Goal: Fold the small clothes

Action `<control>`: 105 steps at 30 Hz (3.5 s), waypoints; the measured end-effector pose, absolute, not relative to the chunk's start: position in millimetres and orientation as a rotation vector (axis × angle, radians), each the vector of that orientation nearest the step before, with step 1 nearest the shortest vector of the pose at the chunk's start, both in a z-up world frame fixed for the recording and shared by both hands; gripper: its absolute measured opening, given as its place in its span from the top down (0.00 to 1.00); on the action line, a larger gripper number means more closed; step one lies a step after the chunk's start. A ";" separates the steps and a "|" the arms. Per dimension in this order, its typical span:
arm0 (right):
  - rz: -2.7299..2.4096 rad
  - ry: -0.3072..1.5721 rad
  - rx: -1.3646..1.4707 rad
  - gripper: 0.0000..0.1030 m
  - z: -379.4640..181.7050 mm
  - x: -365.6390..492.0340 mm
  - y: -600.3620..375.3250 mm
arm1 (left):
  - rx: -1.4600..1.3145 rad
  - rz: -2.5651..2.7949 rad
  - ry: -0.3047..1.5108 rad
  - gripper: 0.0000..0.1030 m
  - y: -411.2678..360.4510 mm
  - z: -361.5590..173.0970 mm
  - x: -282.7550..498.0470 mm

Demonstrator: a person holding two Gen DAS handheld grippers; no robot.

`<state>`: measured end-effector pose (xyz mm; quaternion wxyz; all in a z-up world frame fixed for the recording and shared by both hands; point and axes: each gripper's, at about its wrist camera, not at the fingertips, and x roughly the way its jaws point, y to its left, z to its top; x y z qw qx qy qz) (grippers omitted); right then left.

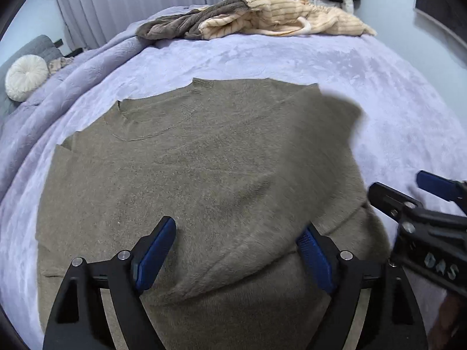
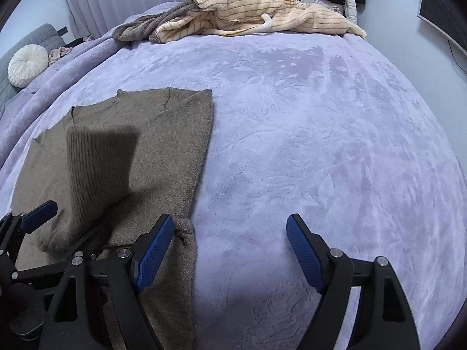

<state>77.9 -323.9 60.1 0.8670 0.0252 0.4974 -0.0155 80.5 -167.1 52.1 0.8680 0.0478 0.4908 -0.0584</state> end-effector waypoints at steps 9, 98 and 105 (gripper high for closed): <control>-0.014 1.039 0.093 0.20 63.7 66.9 -330.3 | -0.062 -0.246 1.047 0.18 -126.7 63.4 62.0; 0.144 1.022 -0.213 0.30 52.5 4.2 -190.1 | -0.027 -0.002 1.113 0.17 50.1 37.8 4.7; 0.166 1.039 -0.173 0.30 40.3 -33.2 -189.7 | 0.025 0.005 1.137 0.17 34.5 25.9 -28.1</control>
